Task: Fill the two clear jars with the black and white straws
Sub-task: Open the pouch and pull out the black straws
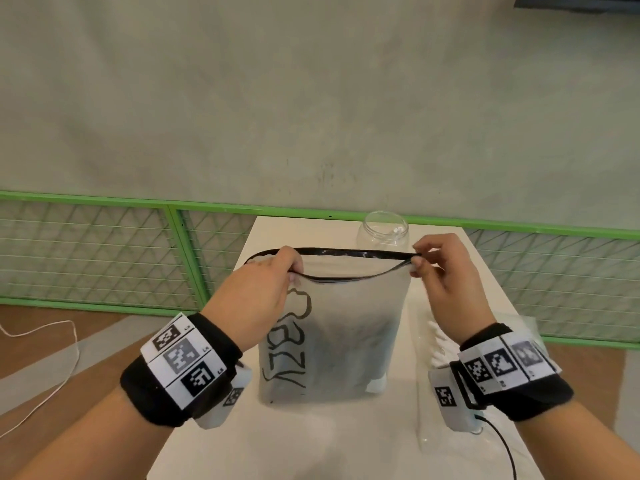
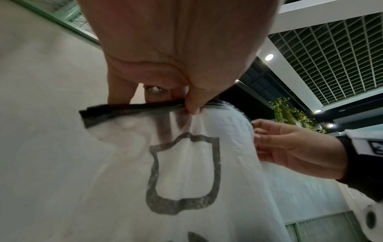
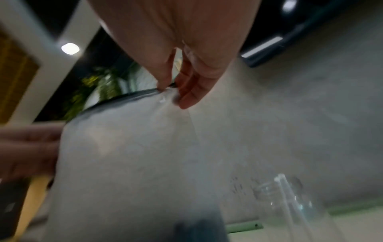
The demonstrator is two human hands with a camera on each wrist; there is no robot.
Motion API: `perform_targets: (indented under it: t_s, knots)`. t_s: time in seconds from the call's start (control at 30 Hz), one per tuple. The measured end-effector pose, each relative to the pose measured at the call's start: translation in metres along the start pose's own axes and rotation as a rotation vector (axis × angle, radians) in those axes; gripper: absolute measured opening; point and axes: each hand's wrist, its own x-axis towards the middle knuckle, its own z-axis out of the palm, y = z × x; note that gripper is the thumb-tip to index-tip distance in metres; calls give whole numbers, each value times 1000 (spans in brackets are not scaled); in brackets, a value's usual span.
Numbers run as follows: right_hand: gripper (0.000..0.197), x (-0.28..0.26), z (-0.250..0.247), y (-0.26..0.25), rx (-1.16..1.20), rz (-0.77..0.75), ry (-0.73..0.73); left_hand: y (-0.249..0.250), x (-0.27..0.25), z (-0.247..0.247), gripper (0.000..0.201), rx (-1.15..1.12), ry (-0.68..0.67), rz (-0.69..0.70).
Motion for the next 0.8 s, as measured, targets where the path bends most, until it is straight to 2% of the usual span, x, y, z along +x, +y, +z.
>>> perform_targets:
  t_s: [0.1, 0.13, 0.2, 0.3, 0.37, 0.47, 0.53, 0.67, 0.8]
  knots:
    - [33, -6, 6, -3, -474, -310, -257, 5, -2, 3, 14, -24, -7, -3]
    - [31, -8, 9, 0, -625, -379, -316, 6, -3, 5, 13, -29, -13, -8]
    - [15, -6, 13, 2, -768, -441, -341, 7, -5, 5, 12, -56, -7, -15]
    - [17, -3, 8, 3, -724, -360, -270, 5, -9, 2, 13, -48, 27, 45]
    - [19, -3, 5, 4, -647, -290, -262, 2, -11, 2, 27, 60, 13, 86]
    - [21, -7, 2, 7, -611, -303, -317, -3, -13, 4, 19, 204, 56, 85]
    - [28, -10, 0, 10, -671, -336, -376, -5, -15, 7, 16, 232, 83, 102]
    - [28, -21, 0, 13, -757, -405, -385, -1, -20, 11, 7, 179, -13, 193]
    - [36, -35, -2, 14, -783, -380, -478, 0, -25, 23, 37, 300, -162, 157]
